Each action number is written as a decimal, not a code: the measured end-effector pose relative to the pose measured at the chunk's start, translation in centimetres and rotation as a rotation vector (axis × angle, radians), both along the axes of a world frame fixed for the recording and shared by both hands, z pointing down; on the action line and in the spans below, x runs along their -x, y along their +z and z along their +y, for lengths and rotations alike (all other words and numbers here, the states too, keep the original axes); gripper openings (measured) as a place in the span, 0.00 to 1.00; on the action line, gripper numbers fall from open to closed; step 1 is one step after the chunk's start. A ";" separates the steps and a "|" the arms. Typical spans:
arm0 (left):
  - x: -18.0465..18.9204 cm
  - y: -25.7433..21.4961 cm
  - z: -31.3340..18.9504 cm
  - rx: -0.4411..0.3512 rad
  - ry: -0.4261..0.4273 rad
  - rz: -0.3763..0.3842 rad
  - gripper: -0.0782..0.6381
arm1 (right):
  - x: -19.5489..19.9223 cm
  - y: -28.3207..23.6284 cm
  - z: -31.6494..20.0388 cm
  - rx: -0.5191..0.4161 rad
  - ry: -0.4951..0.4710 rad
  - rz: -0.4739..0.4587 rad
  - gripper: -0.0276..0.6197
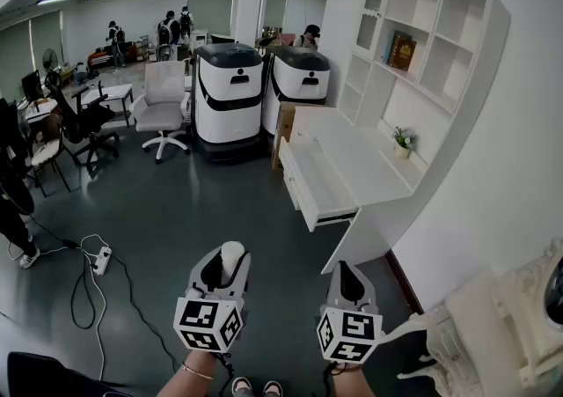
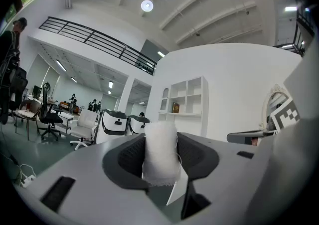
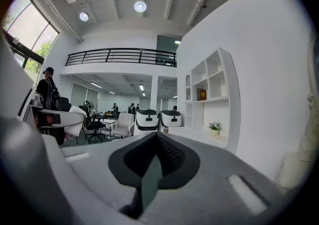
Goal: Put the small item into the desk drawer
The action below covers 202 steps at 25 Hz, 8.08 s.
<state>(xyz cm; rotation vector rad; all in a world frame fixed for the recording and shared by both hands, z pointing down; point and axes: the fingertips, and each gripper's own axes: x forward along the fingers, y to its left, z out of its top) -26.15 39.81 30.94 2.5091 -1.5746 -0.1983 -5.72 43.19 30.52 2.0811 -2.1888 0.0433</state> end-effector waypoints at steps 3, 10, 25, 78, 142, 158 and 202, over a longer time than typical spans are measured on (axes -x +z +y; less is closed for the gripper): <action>0.4 0.1 -0.1 0.003 -0.004 -0.002 0.35 | 0.4 0.1 -0.1 0.001 -0.004 -0.003 0.05; 2.1 0.5 -0.7 0.008 -0.005 -0.007 0.35 | 2.4 0.7 -1.1 0.014 -0.031 0.002 0.05; 6.0 2.3 -3.8 0.022 -0.032 -0.014 0.35 | 4.2 2.4 -4.4 0.043 -0.019 -0.020 0.05; -9.9 3.3 -53.7 0.043 0.139 -0.081 0.35 | -12.2 5.3 -51.4 0.118 0.146 -0.018 0.05; -34.5 13.0 -69.3 0.259 0.831 -0.231 0.35 | -28.5 12.4 -56.8 0.271 0.768 -0.191 0.05; -34.3 21.1 -66.2 0.407 0.865 -0.346 0.35 | -28.3 19.9 -54.9 0.382 0.768 -0.297 0.05; -46.3 34.1 -67.5 0.496 0.993 -0.658 0.36 | -32.6 23.0 -51.7 0.384 0.878 -0.406 0.05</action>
